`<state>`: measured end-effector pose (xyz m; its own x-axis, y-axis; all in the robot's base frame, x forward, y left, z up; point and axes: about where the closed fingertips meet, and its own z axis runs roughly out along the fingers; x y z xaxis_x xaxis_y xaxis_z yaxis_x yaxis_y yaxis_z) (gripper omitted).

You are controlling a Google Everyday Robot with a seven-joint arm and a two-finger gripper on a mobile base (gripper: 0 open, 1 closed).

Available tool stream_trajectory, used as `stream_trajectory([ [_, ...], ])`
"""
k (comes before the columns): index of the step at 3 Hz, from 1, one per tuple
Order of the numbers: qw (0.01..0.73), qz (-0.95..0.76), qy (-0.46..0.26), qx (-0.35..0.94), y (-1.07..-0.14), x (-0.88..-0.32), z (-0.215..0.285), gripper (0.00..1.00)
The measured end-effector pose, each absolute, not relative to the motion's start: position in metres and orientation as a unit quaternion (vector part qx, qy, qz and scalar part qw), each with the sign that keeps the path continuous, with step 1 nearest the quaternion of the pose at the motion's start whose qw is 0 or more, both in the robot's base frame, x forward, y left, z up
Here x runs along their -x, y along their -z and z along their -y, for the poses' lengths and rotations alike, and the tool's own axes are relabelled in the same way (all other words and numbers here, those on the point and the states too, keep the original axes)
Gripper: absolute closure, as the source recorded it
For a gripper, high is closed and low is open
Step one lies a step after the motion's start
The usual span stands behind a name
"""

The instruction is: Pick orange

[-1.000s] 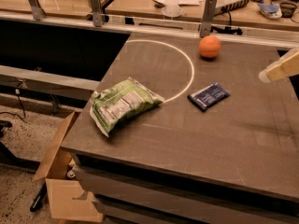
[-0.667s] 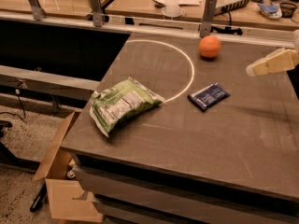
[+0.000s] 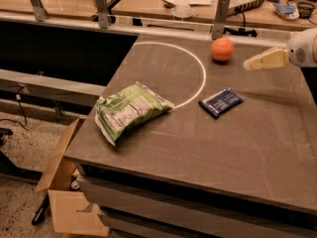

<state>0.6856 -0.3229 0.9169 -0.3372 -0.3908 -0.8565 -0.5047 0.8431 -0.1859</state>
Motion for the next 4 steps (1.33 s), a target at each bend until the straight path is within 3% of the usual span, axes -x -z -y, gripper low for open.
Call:
stream_trajectory([
  [4,0.525,-0.781,-0.156,0.3,-0.877,-0.774,0.251,0.0],
])
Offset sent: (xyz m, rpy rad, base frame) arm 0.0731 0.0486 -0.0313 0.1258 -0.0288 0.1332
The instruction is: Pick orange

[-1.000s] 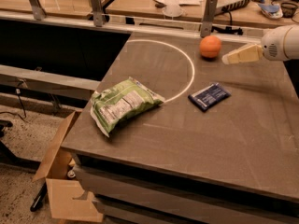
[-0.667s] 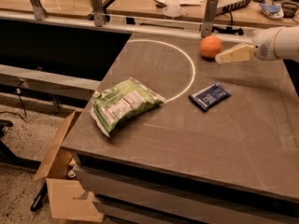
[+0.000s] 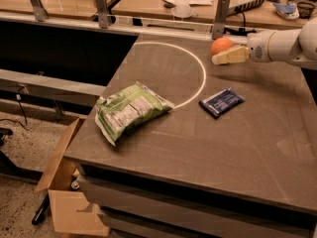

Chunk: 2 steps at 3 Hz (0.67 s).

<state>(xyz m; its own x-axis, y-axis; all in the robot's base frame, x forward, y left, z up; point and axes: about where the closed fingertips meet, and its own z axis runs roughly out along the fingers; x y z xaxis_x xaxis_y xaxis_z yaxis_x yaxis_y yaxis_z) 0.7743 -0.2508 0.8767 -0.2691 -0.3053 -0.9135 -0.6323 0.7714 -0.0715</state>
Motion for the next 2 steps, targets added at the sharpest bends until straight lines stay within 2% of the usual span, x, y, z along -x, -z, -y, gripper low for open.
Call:
stream_trajectory([
  [1,0.521,-0.778,-0.163,0.31,-0.8716,-0.7857,0.2379,0.17],
  [2,0.52,-0.775,-0.169,0.317,-0.872,-0.7923,0.2317,0.4],
])
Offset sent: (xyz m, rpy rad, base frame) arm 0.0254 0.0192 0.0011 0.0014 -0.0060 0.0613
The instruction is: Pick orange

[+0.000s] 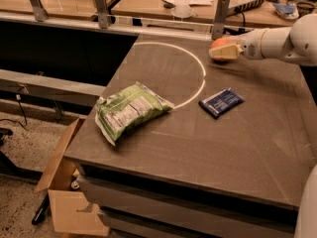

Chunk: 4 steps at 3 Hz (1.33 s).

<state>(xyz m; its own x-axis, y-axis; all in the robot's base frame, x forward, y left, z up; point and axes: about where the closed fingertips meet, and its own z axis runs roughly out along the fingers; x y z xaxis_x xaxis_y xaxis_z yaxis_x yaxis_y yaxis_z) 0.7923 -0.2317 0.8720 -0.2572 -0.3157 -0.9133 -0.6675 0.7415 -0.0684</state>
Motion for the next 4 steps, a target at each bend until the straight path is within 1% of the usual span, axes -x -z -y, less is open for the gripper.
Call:
stream_trajectory([
  [1,0.519,-0.772,-0.173,0.324,-0.873,-0.787,0.228,0.62],
  [2,0.533,-0.756,-0.184,0.332,-0.889,-0.775,0.224,0.86],
  [3,0.561,-0.722,-0.206,0.348,-0.923,-0.758,0.215,1.0],
  [4,0.563,-0.688,-0.237,0.392,-0.956,-0.733,0.196,1.0],
])
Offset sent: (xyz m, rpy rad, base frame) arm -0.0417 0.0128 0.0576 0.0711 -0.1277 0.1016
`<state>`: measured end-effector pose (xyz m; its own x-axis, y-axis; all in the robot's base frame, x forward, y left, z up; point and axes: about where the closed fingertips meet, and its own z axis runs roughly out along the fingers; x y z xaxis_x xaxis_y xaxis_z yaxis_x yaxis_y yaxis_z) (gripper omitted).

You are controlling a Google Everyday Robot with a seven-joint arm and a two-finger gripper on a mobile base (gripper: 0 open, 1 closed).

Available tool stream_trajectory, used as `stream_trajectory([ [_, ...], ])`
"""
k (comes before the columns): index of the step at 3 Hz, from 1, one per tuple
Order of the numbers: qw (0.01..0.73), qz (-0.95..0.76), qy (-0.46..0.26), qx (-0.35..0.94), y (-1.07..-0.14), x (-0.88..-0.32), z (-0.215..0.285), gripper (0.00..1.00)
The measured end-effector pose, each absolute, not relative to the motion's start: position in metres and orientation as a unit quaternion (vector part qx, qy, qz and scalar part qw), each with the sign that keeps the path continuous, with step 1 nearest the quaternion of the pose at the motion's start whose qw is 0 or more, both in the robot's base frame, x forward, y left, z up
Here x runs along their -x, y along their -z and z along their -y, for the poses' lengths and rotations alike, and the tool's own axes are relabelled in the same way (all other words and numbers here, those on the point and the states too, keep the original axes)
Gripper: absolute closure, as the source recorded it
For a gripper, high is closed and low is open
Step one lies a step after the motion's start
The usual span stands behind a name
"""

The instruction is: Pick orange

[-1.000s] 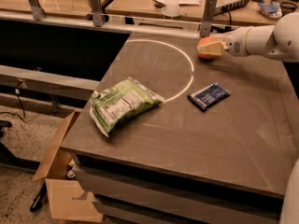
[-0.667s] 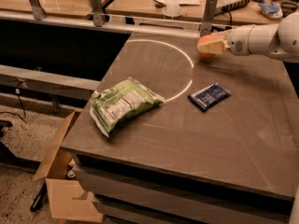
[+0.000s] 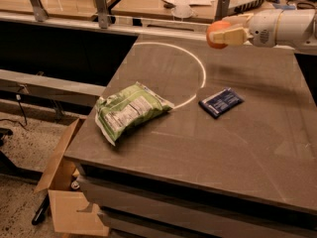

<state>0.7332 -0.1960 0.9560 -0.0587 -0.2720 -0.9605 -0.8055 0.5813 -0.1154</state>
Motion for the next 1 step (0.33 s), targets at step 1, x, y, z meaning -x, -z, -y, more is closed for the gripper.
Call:
stream_trajectory([
  [1,0.561,-0.688,-0.239,0.393,-0.9542,-0.7324,0.1946,1.0],
])
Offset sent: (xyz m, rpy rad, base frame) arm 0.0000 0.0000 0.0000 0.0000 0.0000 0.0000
